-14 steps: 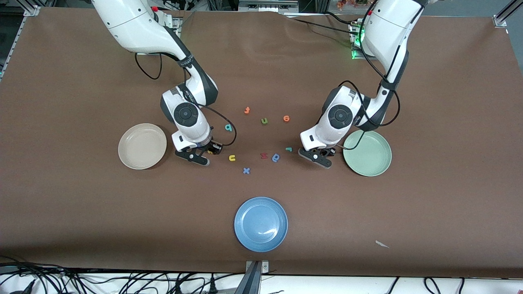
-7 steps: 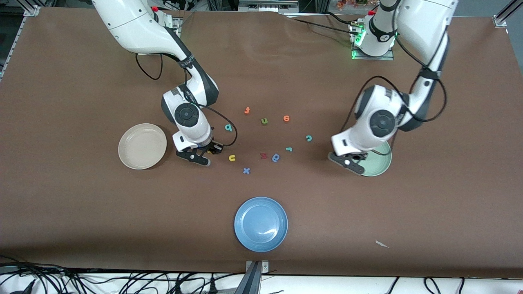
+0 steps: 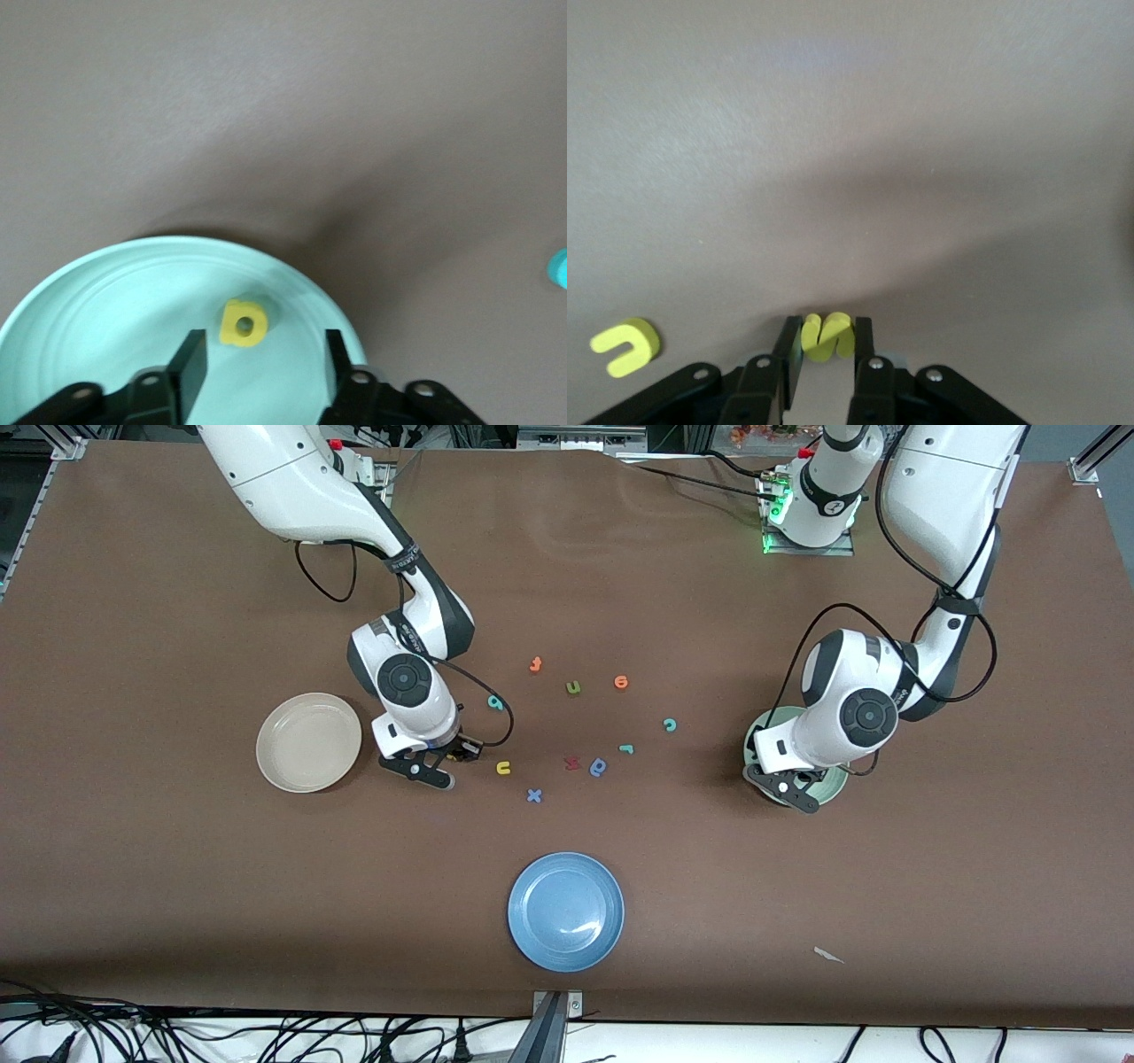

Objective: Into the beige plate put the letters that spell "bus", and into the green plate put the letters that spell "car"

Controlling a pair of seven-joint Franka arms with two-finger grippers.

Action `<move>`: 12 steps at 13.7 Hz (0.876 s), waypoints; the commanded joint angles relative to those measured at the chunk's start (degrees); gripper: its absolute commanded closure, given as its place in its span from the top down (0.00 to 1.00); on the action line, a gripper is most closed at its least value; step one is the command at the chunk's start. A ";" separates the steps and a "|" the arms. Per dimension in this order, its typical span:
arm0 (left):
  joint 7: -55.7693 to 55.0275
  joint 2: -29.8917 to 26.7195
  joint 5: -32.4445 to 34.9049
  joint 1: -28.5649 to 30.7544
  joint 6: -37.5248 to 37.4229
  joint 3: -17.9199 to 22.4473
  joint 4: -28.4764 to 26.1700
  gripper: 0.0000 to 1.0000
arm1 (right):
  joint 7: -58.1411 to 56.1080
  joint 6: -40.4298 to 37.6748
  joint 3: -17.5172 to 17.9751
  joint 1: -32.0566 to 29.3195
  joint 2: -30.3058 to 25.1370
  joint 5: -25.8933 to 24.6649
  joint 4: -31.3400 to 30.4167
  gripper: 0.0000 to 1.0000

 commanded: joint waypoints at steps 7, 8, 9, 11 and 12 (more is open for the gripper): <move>-20.78 -4.05 0.92 -0.40 -6.03 -11.08 0.06 0.97 | -23.56 -9.64 -9.10 -1.15 -12.57 0.09 -7.17 0.10; -24.66 -3.87 0.92 -0.40 -5.94 -12.49 -0.30 0.93 | -26.99 -8.32 -10.95 -1.15 -14.94 0.09 -10.51 0.10; -26.87 -3.70 0.92 -0.93 -5.77 -13.90 -0.65 0.91 | -30.59 -6.31 -12.79 -1.15 -17.49 0.09 -14.20 0.10; -30.83 -2.91 1.01 -3.55 -4.37 -13.91 -0.91 0.91 | -37.01 -0.43 -16.31 -1.15 -20.67 0.09 -21.49 0.10; -33.72 -2.56 1.18 -5.13 -2.36 -13.74 -1.96 0.92 | -39.65 3.08 -17.89 -1.15 -21.38 0.09 -24.49 0.10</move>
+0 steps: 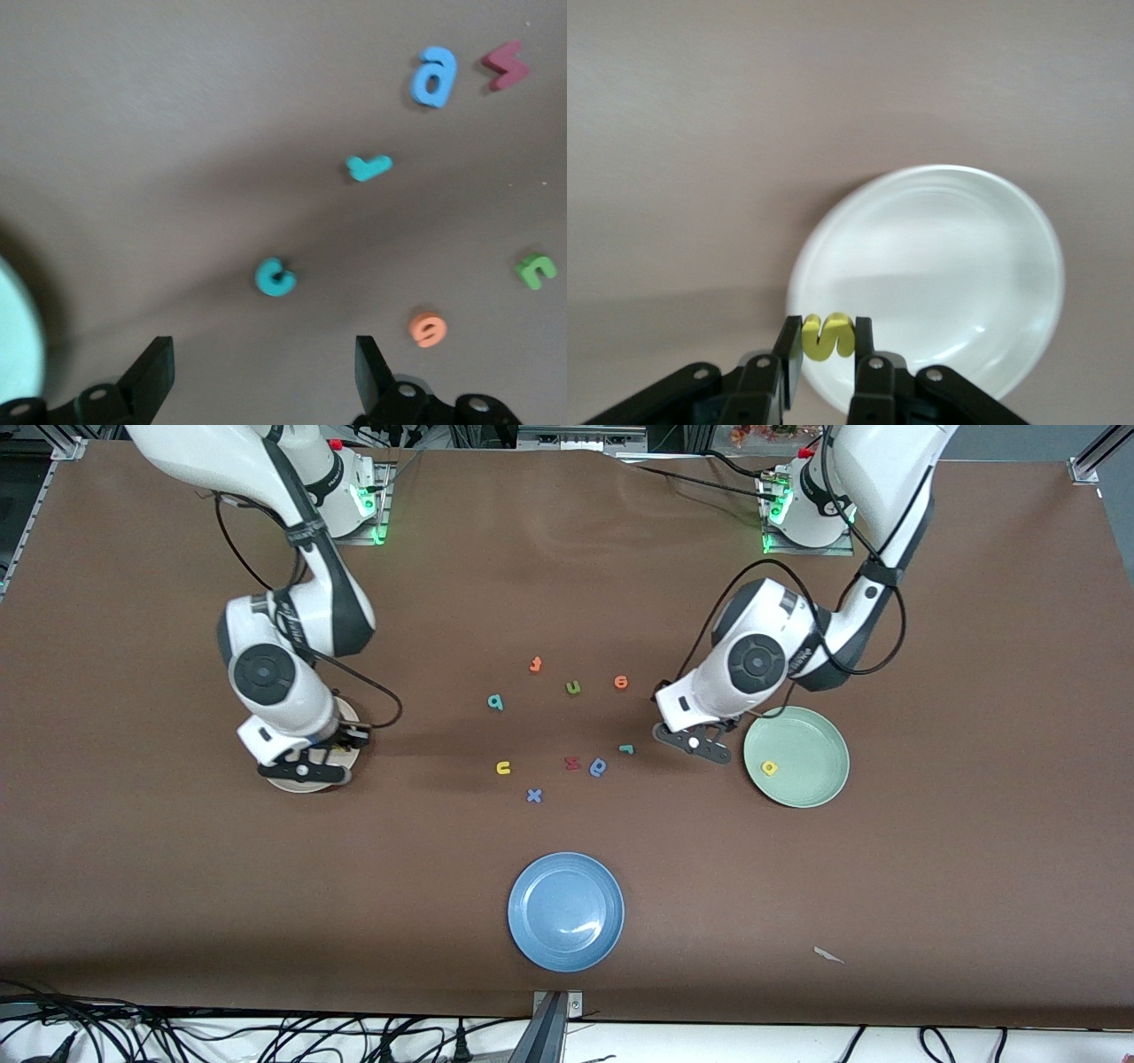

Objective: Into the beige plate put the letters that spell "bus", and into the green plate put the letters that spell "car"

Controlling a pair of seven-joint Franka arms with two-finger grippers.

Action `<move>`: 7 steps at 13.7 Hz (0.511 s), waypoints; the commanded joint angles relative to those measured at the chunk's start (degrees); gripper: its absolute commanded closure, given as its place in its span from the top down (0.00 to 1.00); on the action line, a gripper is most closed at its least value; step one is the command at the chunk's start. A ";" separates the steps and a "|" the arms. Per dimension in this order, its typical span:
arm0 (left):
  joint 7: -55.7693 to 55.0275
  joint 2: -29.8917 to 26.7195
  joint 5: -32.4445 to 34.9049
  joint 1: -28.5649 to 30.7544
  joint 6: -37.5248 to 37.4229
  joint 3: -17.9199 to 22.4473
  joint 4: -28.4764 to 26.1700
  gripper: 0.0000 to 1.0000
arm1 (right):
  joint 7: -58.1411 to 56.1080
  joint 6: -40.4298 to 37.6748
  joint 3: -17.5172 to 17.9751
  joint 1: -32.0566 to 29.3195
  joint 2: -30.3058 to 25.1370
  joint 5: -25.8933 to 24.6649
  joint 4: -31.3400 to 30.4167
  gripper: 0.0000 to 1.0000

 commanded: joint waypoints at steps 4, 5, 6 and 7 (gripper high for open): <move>-11.70 2.13 9.97 -2.89 11.13 0.13 -5.80 0.91 | -12.80 16.13 -6.05 0.21 -4.06 0.52 -14.34 0.41; -11.71 2.39 10.51 -2.80 11.22 0.13 -5.72 0.88 | -12.62 16.05 -6.05 0.21 -3.97 1.22 -14.17 0.82; -11.71 2.92 10.77 -2.45 11.31 0.13 -5.45 0.88 | -12.71 15.87 -6.05 0.21 -4.05 3.05 -14.08 0.99; -11.71 3.27 10.77 -2.45 11.92 0.13 -5.19 0.87 | -12.80 14.39 -5.79 0.30 -4.32 4.37 -13.56 1.00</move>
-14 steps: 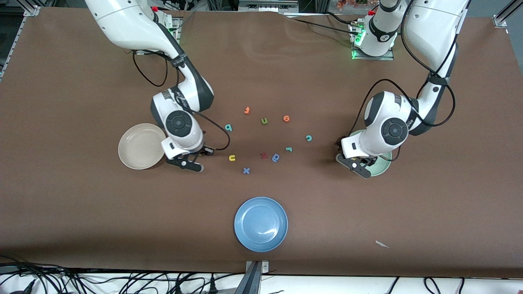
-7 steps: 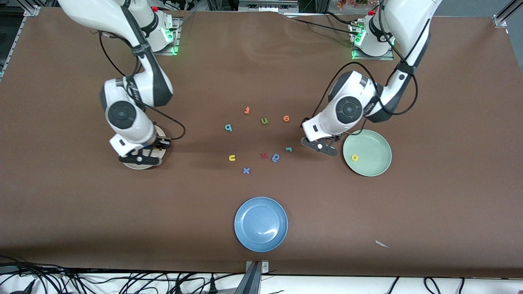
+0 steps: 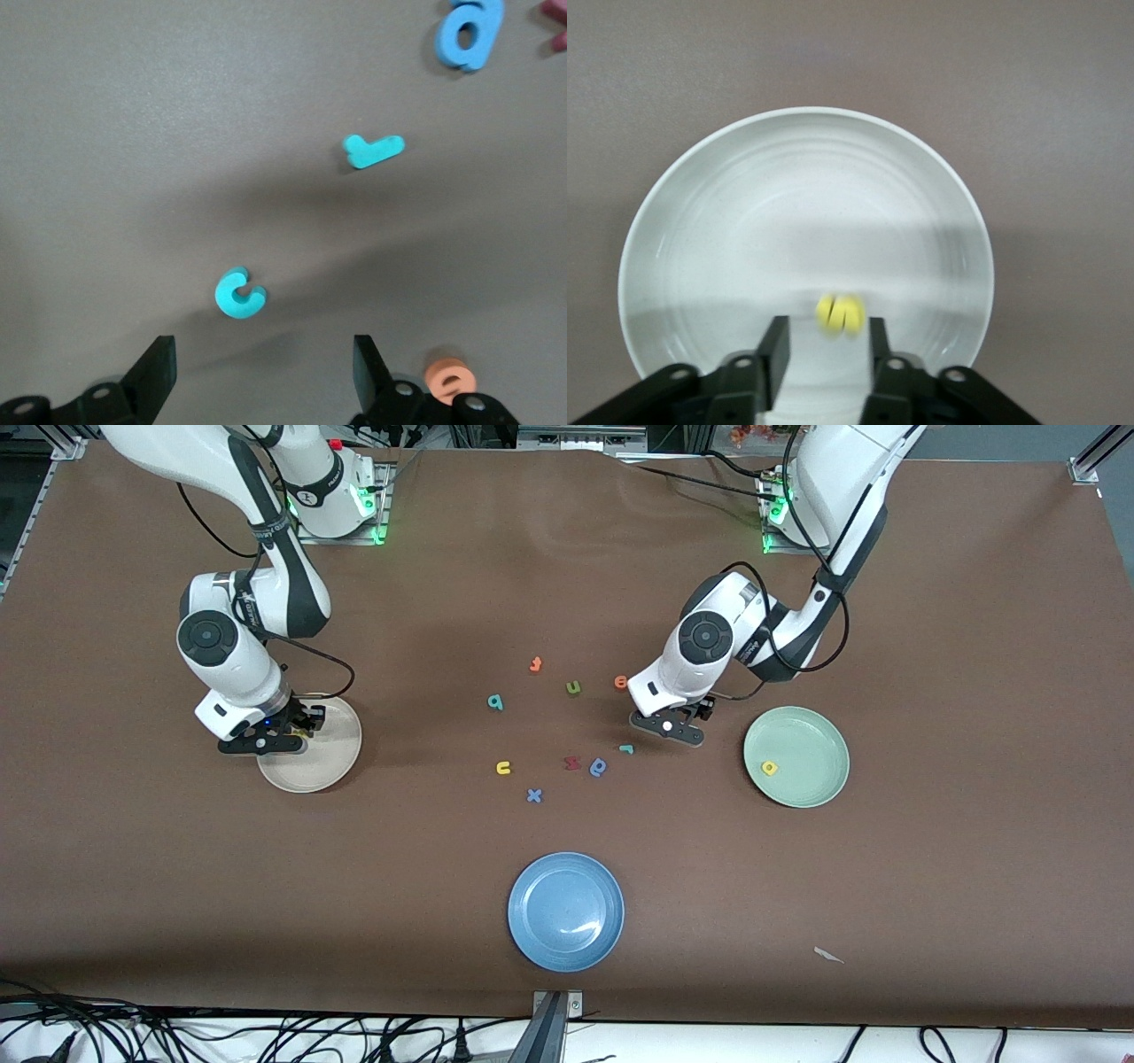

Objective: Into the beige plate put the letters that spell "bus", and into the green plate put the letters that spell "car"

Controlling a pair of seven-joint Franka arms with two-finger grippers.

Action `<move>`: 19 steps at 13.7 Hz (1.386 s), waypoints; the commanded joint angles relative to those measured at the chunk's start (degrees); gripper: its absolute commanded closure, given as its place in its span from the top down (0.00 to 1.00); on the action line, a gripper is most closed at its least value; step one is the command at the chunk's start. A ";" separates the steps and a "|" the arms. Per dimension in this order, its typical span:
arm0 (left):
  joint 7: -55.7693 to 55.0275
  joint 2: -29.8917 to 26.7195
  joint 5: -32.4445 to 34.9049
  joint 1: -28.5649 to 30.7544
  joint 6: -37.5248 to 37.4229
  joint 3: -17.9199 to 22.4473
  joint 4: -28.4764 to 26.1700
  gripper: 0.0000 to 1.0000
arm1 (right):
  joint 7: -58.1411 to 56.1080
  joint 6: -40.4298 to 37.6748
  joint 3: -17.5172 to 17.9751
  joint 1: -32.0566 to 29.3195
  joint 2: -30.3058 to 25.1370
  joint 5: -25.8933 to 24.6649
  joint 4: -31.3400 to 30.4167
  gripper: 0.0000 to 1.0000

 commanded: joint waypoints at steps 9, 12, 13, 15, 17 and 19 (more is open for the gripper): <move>-0.51 3.17 2.08 1.47 6.33 0.39 0.21 0.60 | 14.94 -10.74 6.05 8.90 3.34 14.77 11.68 1.00; -0.51 3.18 3.13 1.83 6.24 0.39 0.03 0.25 | 19.71 -11.09 6.14 11.64 8.43 14.68 18.61 0.99; -0.51 3.00 3.74 1.91 5.55 0.30 0.12 0.19 | 19.98 -11.35 6.14 12.25 10.19 14.77 21.16 0.99; -0.77 2.39 3.75 1.92 4.84 0.21 0.56 0.19 | 20.94 -12.05 6.31 12.87 13.79 14.95 26.17 0.99; -0.77 0.29 3.75 2.35 2.48 0.21 1.35 0.19 | 22.96 -13.28 6.49 14.28 17.40 14.95 31.27 0.99; -0.42 -1.04 3.84 3.14 -5.31 0.21 4.93 0.20 | 25.86 -16.18 6.58 14.81 20.74 15.04 36.63 0.99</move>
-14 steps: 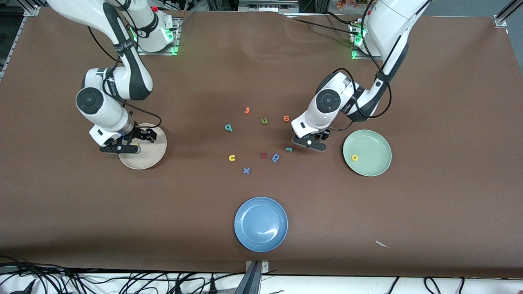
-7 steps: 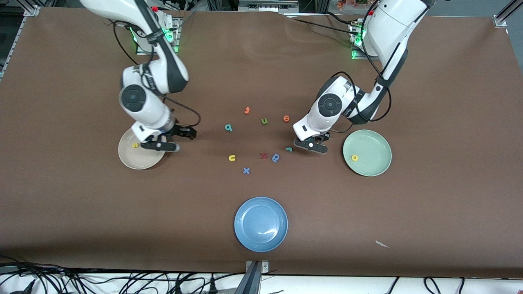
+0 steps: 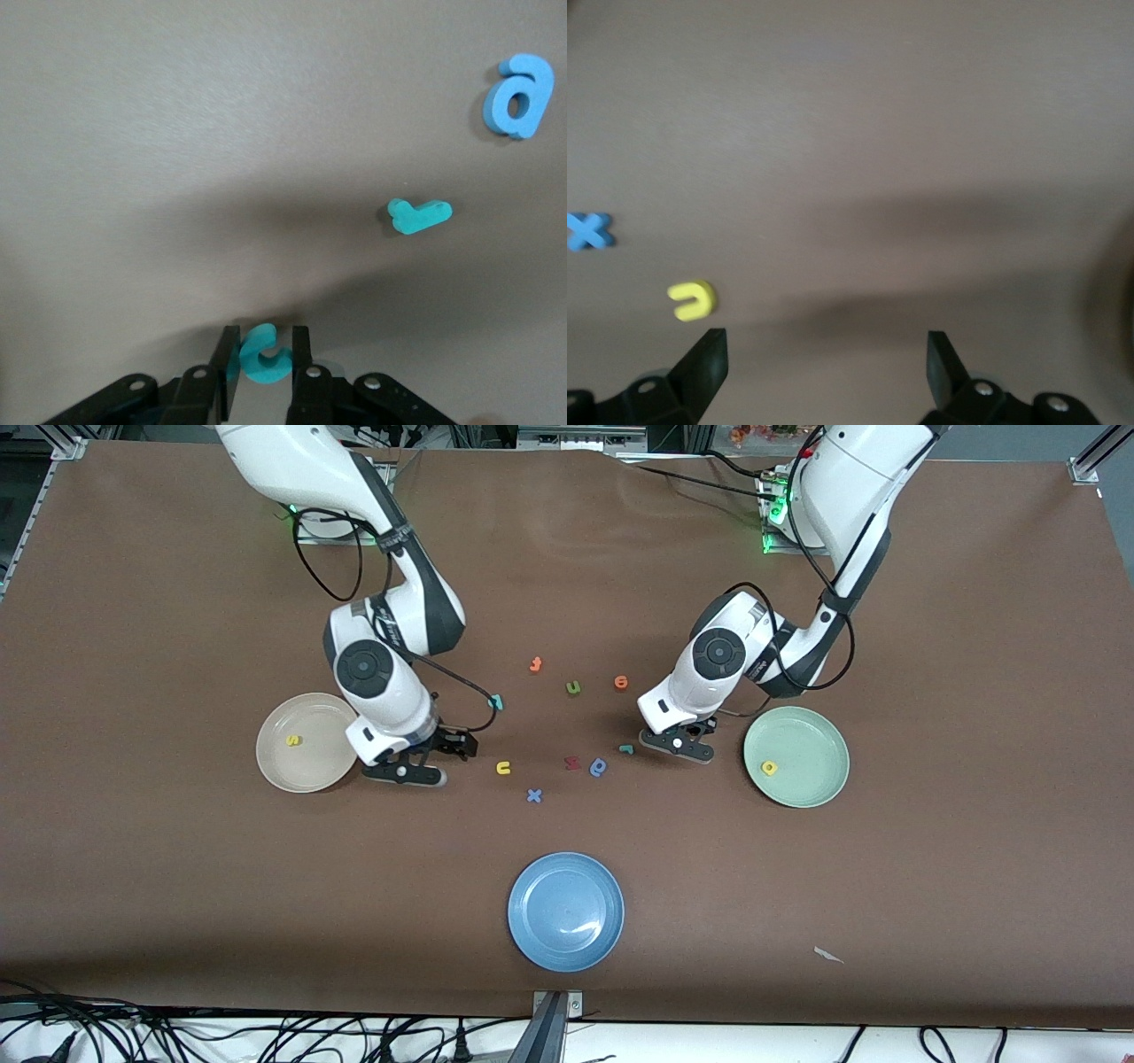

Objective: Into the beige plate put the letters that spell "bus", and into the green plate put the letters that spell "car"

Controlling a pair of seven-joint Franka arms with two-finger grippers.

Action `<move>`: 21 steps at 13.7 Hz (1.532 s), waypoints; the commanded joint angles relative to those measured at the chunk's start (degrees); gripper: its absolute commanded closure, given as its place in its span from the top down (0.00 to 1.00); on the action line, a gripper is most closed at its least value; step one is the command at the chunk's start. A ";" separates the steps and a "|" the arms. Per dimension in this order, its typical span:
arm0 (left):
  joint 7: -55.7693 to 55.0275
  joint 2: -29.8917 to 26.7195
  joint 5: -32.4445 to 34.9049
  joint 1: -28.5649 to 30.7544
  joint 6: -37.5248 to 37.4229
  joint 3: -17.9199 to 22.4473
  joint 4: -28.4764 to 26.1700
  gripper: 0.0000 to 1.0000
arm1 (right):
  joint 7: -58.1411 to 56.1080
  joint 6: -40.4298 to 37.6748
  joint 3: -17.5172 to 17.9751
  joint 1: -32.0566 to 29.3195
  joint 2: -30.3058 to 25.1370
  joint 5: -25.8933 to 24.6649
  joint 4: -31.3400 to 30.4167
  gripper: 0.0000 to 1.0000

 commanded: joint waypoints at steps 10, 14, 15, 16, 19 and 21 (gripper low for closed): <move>20.30 -2.05 5.12 15.67 -12.75 -0.09 4.56 0.39 | 11.51 -4.00 0.56 4.61 12.58 1.14 14.50 0.99; 19.70 -2.13 5.38 15.67 -13.27 -0.35 4.56 1.00 | 11.33 -3.92 0.56 4.62 13.81 1.05 15.64 0.94; 19.34 -2.40 5.30 15.41 -13.62 -0.62 4.56 1.00 | 11.33 -3.65 0.56 4.62 13.90 1.05 15.73 0.91; 19.16 -2.75 4.77 15.15 -14.76 -1.75 4.91 1.00 | 11.33 -3.13 0.56 4.62 13.90 1.14 15.73 0.88; 13.75 -3.63 4.50 15.23 -15.47 -7.63 5.09 1.00 | 11.42 -3.04 0.56 4.62 13.90 1.31 15.64 0.75; 8.90 -3.54 4.50 14.88 -15.30 -11.59 5.53 1.00 | 11.51 -2.86 0.56 4.53 13.99 1.92 15.64 0.73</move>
